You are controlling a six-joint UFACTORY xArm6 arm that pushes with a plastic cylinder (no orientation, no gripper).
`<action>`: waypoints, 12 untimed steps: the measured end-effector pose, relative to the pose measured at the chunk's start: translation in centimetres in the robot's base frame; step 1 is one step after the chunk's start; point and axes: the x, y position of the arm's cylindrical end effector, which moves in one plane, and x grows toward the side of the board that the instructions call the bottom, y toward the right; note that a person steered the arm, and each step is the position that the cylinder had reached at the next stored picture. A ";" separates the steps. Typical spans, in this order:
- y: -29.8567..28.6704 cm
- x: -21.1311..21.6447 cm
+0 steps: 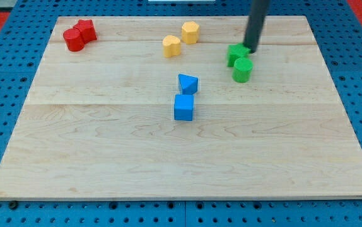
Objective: Move the green star above the blue triangle
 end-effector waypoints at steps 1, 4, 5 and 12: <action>-5.8 0.2; 2.1 2.1; 2.3 5.9; 0.9 15.3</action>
